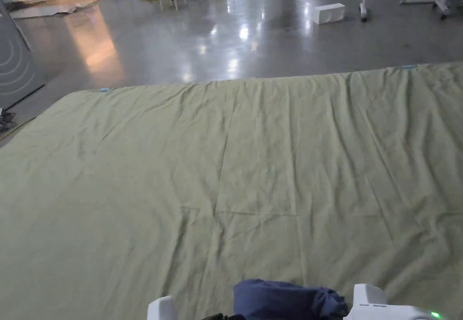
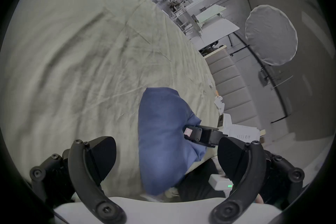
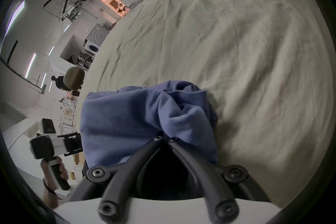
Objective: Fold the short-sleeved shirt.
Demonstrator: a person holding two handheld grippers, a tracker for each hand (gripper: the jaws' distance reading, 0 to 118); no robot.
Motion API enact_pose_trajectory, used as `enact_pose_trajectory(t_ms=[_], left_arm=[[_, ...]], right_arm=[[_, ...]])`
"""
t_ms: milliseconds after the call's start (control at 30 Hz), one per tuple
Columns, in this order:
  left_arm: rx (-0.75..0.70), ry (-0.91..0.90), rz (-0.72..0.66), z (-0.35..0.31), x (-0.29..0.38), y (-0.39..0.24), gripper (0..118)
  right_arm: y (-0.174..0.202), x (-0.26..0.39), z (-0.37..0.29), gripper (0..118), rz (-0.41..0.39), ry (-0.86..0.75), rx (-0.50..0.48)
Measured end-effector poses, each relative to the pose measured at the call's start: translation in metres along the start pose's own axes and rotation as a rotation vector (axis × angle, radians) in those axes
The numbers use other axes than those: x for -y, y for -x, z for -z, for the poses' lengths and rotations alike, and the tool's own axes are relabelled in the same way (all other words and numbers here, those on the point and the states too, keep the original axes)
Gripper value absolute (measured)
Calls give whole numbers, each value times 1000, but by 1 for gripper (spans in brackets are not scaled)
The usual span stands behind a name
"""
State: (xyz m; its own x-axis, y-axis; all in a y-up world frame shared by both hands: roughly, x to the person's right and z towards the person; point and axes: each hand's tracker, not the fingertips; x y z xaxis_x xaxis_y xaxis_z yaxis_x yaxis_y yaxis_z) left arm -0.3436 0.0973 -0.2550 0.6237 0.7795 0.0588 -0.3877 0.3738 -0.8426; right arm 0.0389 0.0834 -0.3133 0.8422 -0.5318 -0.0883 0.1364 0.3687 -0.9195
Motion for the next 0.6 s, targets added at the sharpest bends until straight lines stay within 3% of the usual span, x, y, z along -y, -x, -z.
enact_pose_trajectory(t_ms=[33,67,100,133,167,467,567,600], left_arm=[[18,3,-21,10,-3,8,112],[30,18,-26,22,-5,14,104],[36,35,-38,34,-7,20,85],[55,76,-68,49,-10,27,55],[60,100,-94,58,-8,27,36],[-39,44,13,48,-3,2,27],[114,0,-121,18,-24,-3,27],[80,-17,-72,0,-34,-6,27]], right_arm=[[1,0,0,1,8,2,2],[2,0,1,1,1,3,5],[3,1,0,1,-9,-1,8],[2,2,0,1,-9,-6,7],[2,4,0,1,-2,-13,4],[8,3,-15,0,24,-29,-10],[13,7,-31,0,-39,-105,-73],[14,10,-38,0,-49,-125,-99]])
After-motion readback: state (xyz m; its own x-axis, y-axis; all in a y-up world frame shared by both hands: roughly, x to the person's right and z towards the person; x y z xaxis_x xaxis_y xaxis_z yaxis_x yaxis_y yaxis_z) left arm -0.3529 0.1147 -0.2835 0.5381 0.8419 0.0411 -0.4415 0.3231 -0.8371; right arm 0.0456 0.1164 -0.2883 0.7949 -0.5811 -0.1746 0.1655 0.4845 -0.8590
